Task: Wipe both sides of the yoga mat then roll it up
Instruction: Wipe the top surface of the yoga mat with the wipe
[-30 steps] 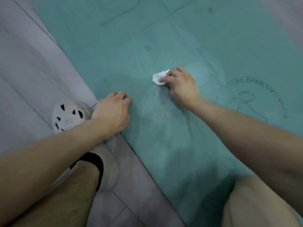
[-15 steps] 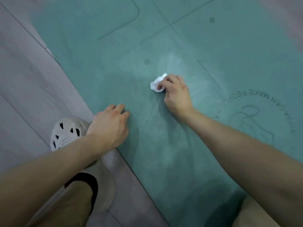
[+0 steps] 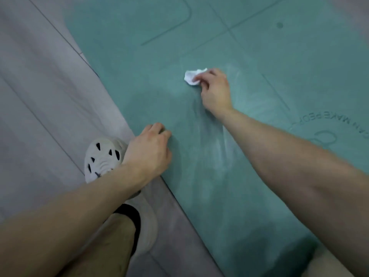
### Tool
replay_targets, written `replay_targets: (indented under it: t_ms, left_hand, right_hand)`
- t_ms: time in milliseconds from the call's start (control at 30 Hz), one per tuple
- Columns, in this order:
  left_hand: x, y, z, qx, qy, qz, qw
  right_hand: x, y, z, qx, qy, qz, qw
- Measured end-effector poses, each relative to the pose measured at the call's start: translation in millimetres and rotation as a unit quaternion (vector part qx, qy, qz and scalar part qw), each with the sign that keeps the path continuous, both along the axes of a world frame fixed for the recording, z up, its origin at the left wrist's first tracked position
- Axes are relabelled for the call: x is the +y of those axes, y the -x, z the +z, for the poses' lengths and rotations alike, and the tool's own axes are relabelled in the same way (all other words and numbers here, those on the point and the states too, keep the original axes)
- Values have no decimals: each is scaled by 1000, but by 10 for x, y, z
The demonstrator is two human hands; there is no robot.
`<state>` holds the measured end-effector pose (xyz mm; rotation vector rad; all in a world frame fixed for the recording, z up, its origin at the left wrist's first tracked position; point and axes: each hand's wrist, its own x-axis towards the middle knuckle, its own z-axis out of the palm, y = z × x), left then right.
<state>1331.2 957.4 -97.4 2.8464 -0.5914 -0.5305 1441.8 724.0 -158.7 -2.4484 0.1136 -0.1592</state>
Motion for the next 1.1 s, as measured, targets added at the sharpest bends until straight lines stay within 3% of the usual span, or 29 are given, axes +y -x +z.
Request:
replay_targets:
  t_ms: [100,200,367,500,600,700,833,933,1100]
  left_hand:
    - [145,-5,-37,-5,-2,31,1000]
    - [240,44,-56,-1,-2,27,1000]
    - [190,3,-63,8,-20,13,1000]
    - [192,-54,-44,12,-34,6,999]
    - [179,-76,22,20,-39,18,999]
    - [200,-52,42,15,-47,6,999]
    - [288,-18,46,-5,-65,8,998]
    - [353,-18,65,7,-56,27,998]
    - [472,-277,179,3,-21,110,994]
  right_hand:
    - [198,-693,-54,42,21,-7,999]
    - [380,-609,19,30,38,17,999]
    - [393,589,113,1,35,112,993]
    - [361,1983,182,49,-17,157,986]
    - [294,2411,176,76,-34,187,979]
    - [398,1823,147,56,-40,171,983]
    - [817,288,39,16,-35,134,990]
    - [1143,-507,89,50,-3,111,993]
    - [1020,-213,127,13,-11,155,988]
